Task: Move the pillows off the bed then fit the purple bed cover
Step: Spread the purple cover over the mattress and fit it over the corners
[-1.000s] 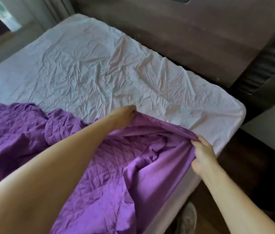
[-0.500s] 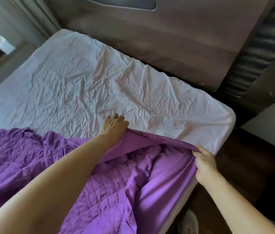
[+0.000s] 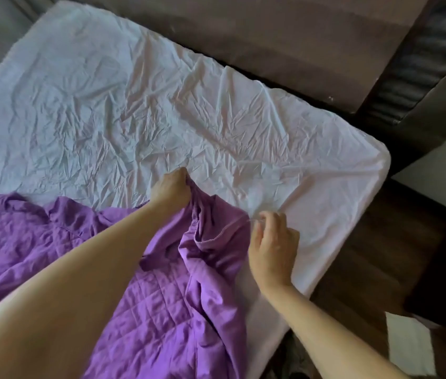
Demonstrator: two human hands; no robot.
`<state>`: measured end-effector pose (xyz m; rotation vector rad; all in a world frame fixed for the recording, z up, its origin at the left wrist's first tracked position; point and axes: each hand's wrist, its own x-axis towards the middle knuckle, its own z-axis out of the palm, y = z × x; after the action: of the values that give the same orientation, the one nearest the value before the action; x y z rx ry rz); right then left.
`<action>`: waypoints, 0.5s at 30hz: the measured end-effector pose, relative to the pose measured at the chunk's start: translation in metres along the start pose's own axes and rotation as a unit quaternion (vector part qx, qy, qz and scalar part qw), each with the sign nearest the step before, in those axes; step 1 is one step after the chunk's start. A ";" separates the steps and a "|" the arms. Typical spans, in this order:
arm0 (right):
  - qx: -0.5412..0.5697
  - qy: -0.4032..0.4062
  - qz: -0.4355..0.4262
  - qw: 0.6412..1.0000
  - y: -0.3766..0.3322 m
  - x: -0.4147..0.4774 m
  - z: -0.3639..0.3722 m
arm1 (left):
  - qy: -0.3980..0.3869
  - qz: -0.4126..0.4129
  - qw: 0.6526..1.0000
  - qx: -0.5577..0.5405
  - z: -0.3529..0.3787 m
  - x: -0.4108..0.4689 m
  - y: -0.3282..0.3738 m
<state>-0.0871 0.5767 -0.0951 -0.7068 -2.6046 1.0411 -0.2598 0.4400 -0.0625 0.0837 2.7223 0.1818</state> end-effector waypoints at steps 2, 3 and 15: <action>-0.005 -0.034 -0.087 0.996 -0.026 -0.030 0.018 | 0.011 0.017 1.000 0.004 0.000 0.000 0.006; -0.035 -0.075 -0.095 0.992 -0.036 -0.044 0.030 | 0.018 0.031 0.999 0.015 -0.001 -0.001 0.011; -0.196 -0.092 0.076 0.973 0.041 0.024 -0.006 | -0.098 0.269 0.927 0.242 -0.015 0.001 -0.022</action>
<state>-0.0915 0.6184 -0.1180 -0.9493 -3.0001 0.6557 -0.2680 0.4162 -0.0522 0.9391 2.4175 -0.3348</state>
